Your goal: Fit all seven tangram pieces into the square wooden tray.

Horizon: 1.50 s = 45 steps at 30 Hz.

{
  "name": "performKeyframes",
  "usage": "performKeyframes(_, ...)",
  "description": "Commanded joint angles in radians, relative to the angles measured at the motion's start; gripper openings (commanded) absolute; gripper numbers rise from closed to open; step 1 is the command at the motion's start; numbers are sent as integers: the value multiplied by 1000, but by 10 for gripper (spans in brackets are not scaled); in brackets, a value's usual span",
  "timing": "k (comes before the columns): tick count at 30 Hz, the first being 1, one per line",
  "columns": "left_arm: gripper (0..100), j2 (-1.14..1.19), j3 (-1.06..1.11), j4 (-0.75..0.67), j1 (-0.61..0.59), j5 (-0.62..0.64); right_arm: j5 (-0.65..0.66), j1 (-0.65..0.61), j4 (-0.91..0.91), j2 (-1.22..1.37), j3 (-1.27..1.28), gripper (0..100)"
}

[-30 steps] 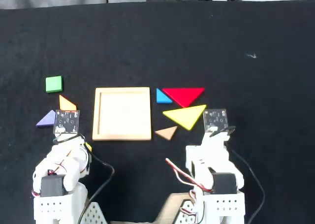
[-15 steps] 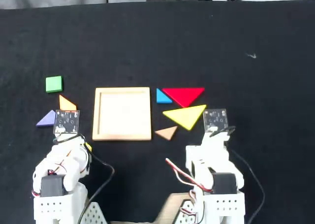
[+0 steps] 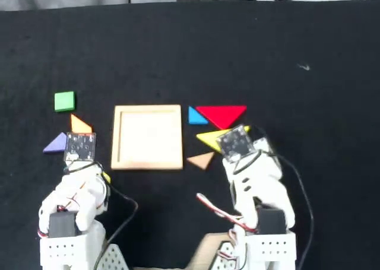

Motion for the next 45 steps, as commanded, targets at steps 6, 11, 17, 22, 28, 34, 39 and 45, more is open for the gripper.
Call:
performKeyframes(6, 95, -8, 19, 6, -4, -5, 26, 95, 66, -84, -197, 121)
performKeyframes(11, 95, -8, 19, 6, -4, -5, 26, 87, 186, -79, -332, 178)
performKeyframes(17, 95, -8, 19, 6, -4, -5, 26, 86, 218, 193, -519, 180)
performKeyframes(22, 95, -8, 19, 6, -4, -5, 26, 86, 213, 624, -754, 181)
performKeyframes(28, 97, -8, 19, 6, 71, 0, 32, 35, 262, 1067, -970, 181)
performKeyframes(34, 96, -8, 19, 6, 186, 0, 107, 6, 299, 1337, -1125, 181)
performKeyframes(39, 96, -8, 19, 6, 223, 0, 264, 9, 307, 1460, -1158, 181)
performKeyframes(45, 96, -8, 21, 6, 194, -5, 272, 48, 244, 1572, -1210, 181)
